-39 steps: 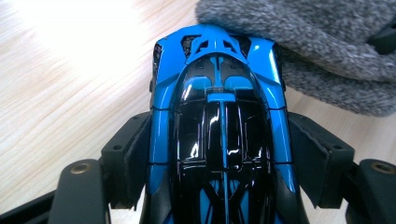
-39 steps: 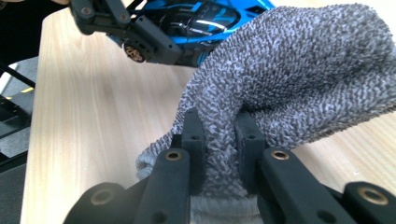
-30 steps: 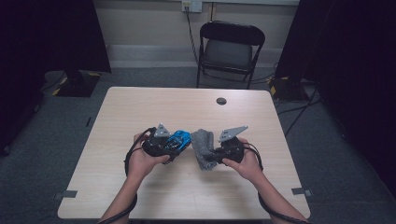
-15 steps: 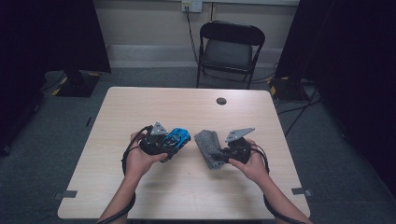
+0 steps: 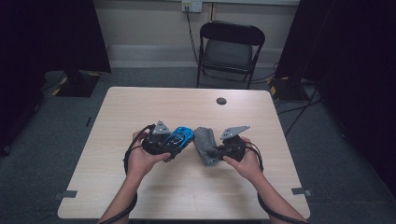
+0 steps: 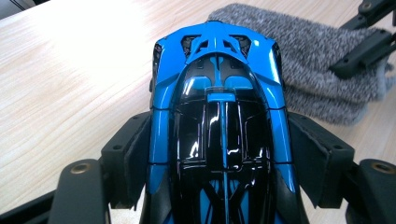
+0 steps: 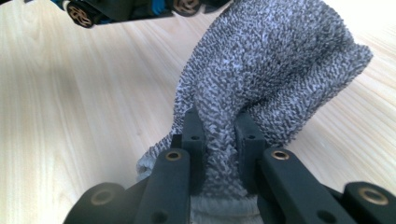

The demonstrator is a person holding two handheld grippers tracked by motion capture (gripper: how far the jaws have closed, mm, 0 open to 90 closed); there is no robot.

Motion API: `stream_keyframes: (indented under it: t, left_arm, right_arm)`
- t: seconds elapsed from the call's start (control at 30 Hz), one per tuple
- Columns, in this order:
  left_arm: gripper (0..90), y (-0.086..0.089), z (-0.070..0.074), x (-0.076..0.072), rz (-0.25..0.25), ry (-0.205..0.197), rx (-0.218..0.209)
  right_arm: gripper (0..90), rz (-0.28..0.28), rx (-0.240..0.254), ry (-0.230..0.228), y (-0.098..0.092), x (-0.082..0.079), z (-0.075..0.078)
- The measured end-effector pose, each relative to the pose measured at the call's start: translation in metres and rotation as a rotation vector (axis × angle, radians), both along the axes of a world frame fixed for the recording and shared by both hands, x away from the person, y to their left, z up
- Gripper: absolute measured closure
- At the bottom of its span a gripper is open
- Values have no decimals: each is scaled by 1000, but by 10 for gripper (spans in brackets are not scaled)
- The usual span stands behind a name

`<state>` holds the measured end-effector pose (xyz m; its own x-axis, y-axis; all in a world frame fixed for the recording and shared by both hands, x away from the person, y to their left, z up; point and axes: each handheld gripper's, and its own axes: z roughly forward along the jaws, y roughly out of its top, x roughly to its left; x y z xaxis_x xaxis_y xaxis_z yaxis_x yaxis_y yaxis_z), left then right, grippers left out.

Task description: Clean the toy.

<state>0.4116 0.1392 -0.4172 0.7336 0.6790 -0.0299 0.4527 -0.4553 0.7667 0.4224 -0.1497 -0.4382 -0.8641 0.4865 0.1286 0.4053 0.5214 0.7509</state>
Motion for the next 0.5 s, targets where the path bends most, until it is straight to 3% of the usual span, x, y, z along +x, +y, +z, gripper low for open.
stream_keyframes:
  t: [0.5]
  left_arm:
    - [282, -9, 7, -1, -14, -1, -17]
  right_arm:
    - [782, 70, 38, 0, 26, -5, 4]
